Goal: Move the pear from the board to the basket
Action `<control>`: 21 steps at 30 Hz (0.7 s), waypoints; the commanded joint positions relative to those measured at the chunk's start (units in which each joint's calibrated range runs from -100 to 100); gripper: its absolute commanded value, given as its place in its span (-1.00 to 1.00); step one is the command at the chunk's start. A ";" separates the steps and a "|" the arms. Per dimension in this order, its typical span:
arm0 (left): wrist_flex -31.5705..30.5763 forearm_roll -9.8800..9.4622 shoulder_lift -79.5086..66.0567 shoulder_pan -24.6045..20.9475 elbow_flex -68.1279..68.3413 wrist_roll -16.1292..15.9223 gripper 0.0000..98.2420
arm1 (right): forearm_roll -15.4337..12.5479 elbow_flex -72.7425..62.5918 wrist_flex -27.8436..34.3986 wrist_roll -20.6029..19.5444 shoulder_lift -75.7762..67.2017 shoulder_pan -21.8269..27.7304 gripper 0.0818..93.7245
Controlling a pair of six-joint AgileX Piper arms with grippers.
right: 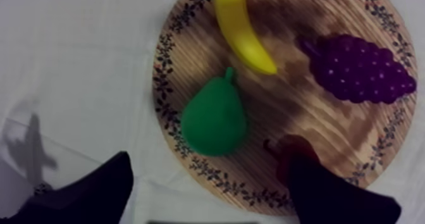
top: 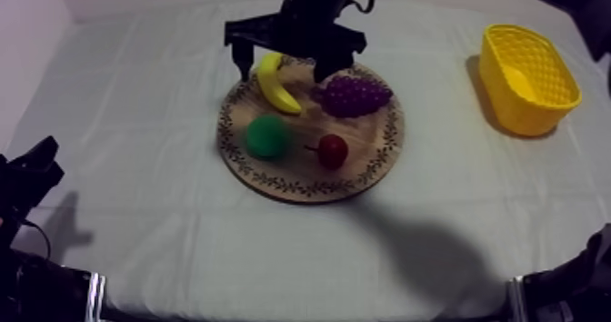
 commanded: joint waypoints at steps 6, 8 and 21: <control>-0.01 0.01 0.00 -0.01 0.05 0.01 -1.00 | -0.45 -4.02 0.89 -0.03 8.79 0.07 0.98; -0.01 0.01 0.00 -0.01 0.05 0.01 -1.00 | -0.70 -4.99 1.06 0.08 10.83 0.17 0.98; -0.01 0.01 0.00 -0.01 0.05 0.01 -1.00 | -1.98 -9.28 2.68 0.94 18.94 -0.11 0.98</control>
